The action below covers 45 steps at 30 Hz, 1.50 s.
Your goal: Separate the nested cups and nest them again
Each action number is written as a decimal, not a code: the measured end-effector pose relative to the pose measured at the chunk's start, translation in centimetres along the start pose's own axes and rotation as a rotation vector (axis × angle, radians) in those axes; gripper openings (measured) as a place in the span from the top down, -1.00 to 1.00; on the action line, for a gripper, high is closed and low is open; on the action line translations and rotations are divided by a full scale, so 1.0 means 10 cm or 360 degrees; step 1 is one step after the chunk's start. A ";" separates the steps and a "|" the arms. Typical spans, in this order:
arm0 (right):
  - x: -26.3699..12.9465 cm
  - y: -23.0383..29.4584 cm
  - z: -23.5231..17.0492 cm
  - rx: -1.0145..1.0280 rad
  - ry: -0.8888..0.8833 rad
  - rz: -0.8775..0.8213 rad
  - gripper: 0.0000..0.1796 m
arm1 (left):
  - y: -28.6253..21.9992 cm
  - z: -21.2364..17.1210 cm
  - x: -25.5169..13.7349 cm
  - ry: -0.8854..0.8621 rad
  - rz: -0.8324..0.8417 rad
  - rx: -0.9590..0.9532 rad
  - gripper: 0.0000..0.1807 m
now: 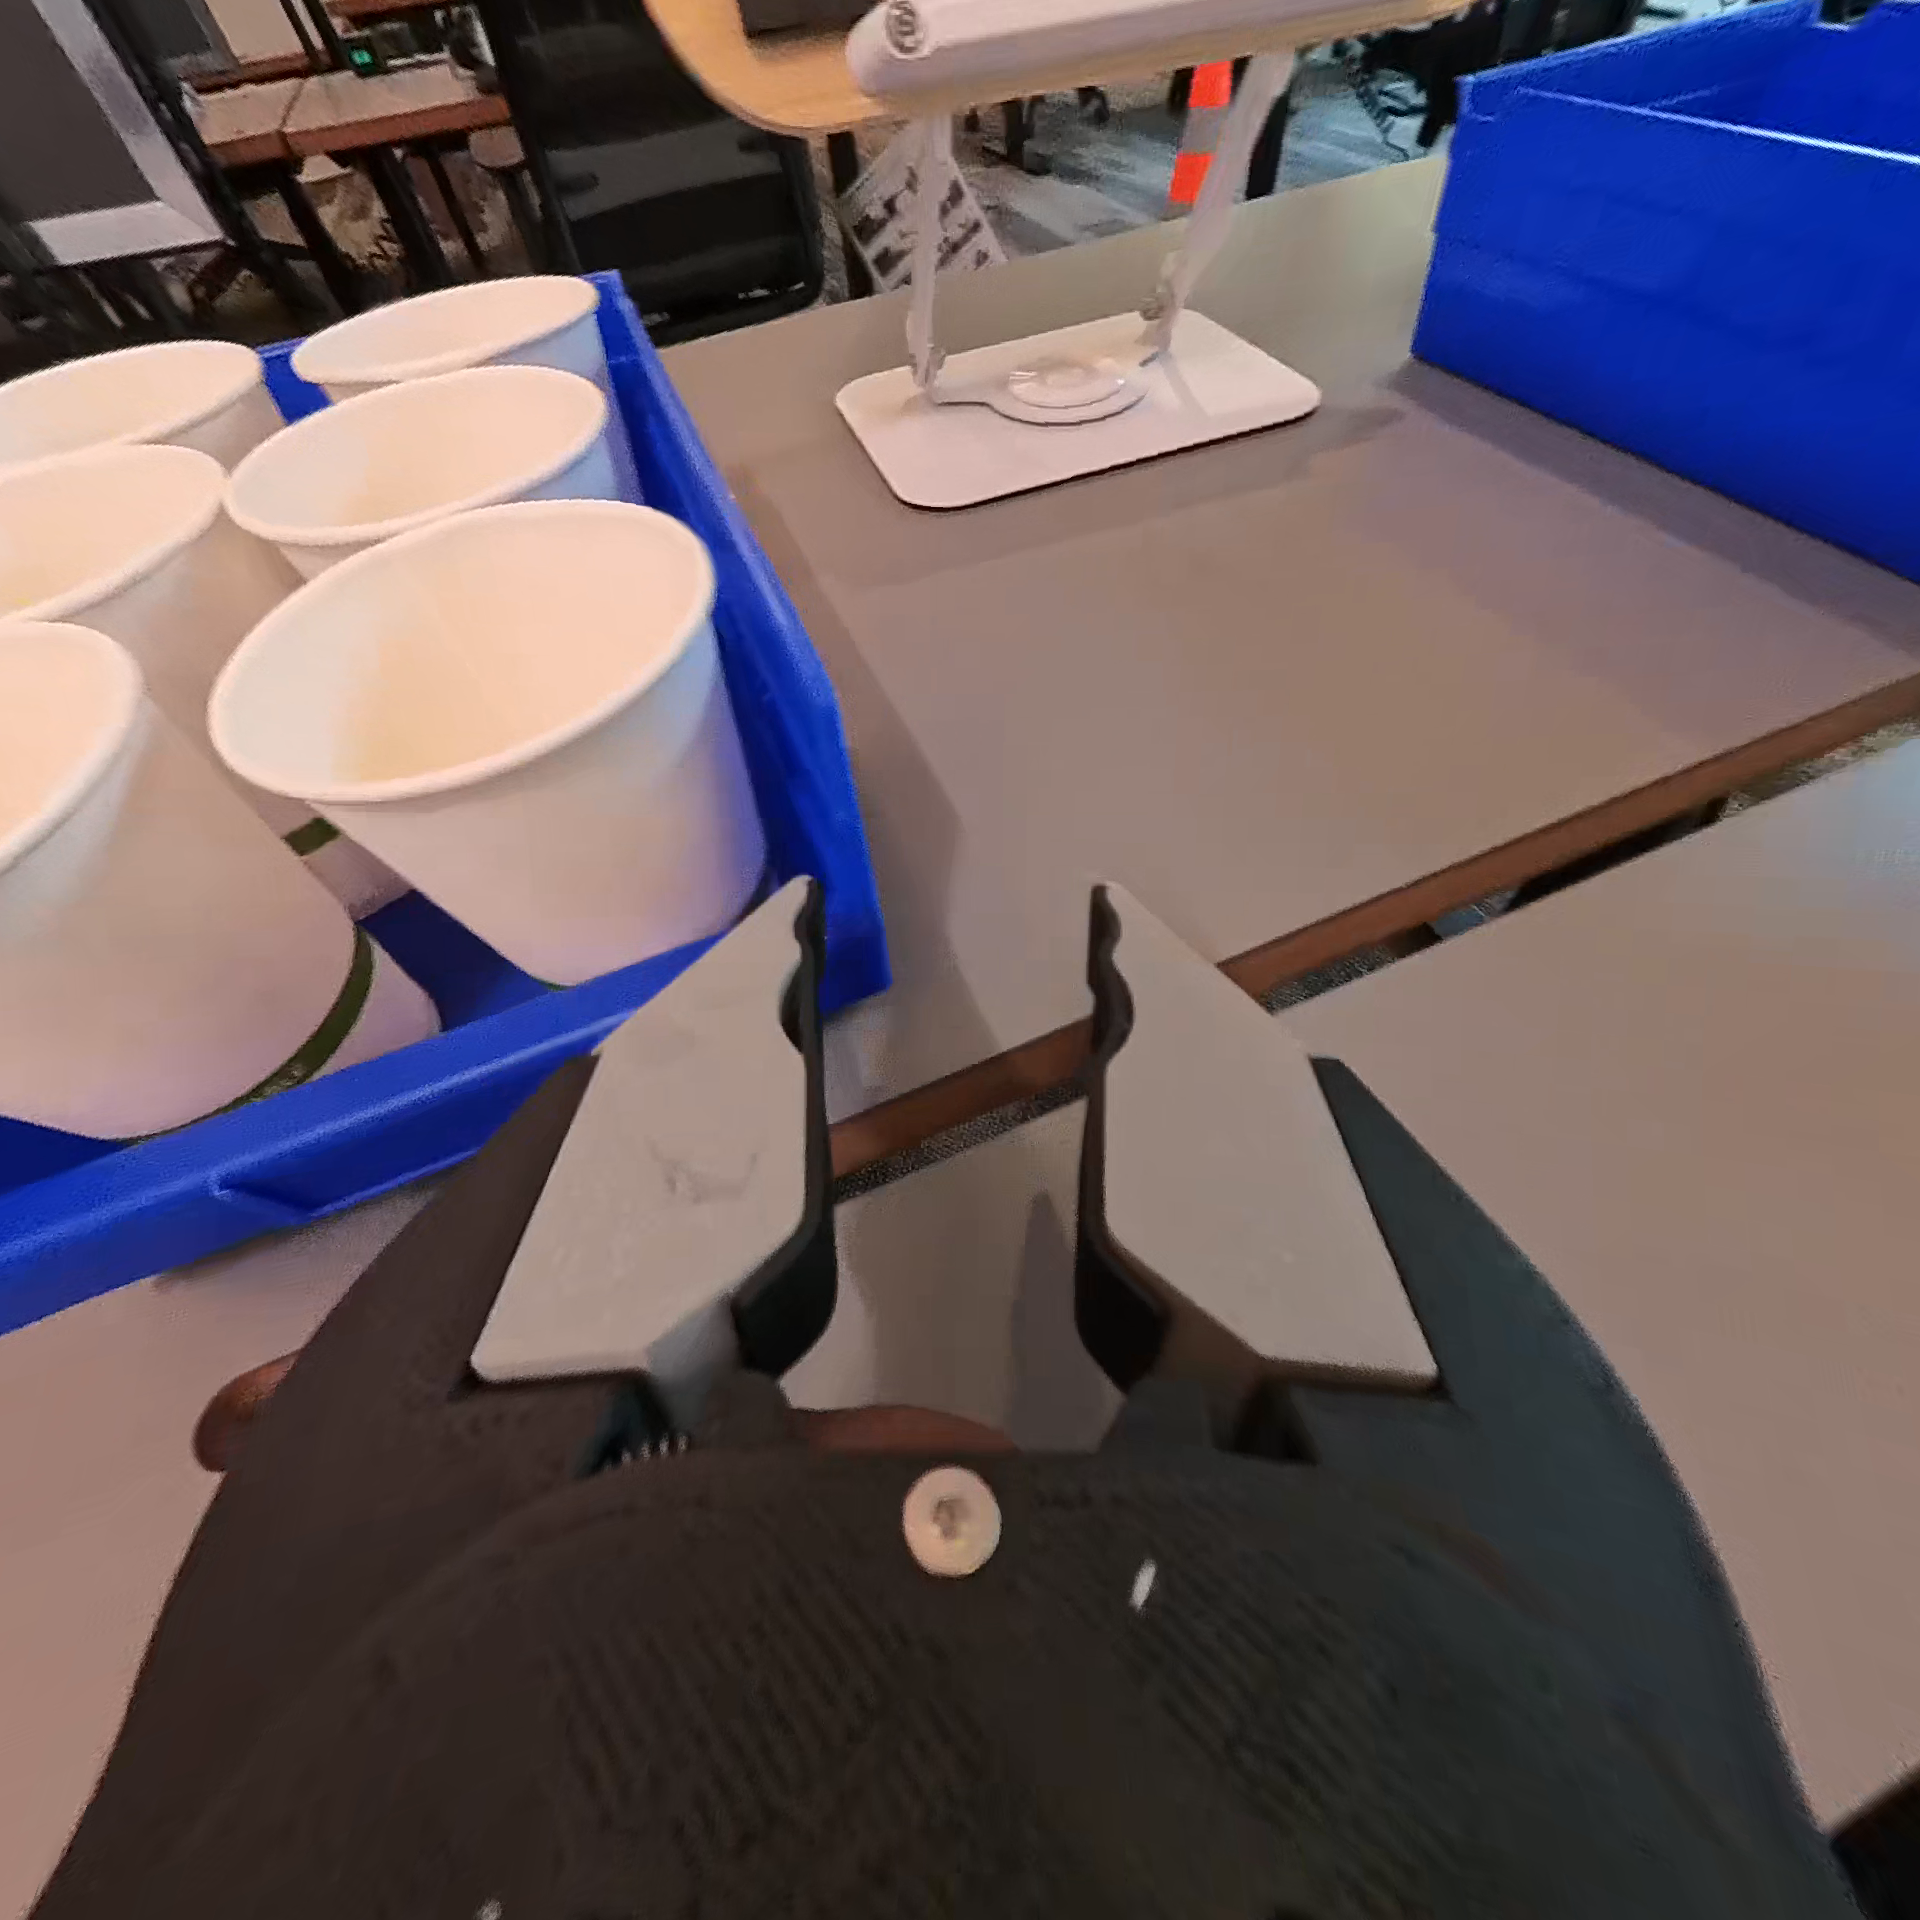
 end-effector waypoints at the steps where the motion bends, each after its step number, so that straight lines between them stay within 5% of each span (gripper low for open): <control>1: -0.01 0.12 0.11 0.0000 -0.0068 0.0053 0.72 | -0.07 0.00 0.00 0.0000 -0.0015 0.0010 0.43; 10: 0.87 0.94 0.57 -0.0110 -0.0084 0.0320 0.70 | -0.79 0.33 0.54 -0.0057 -0.0151 -0.0014 0.38; 18: 1.69 0.76 0.49 0.0070 0.0034 0.0240 0.23 | -0.97 0.58 1.43 0.0001 -0.0147 0.0048 0.29; 26: 1.60 0.61 0.46 0.0098 0.0005 0.0218 0.08 | -0.87 0.54 1.54 0.0037 -0.0152 0.0043 0.32; 41: 1.28 0.50 0.85 0.0163 -0.0411 0.0185 0.13 | -0.92 0.70 1.37 -0.0166 -0.0225 0.0035 0.32; 45: 1.41 0.52 0.67 0.0181 -0.0261 0.0186 0.11 | -0.93 0.65 1.40 -0.0113 -0.0213 0.0057 0.31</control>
Point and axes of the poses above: each gripper's, where its closed fingertips meet, x out along the fingers, z out of its top, y = z × x across the jaws, the point moved 1 cm from there along -x, back along the fingers, and after that the axes turned 3 degrees about z, right-handed, at the moved point
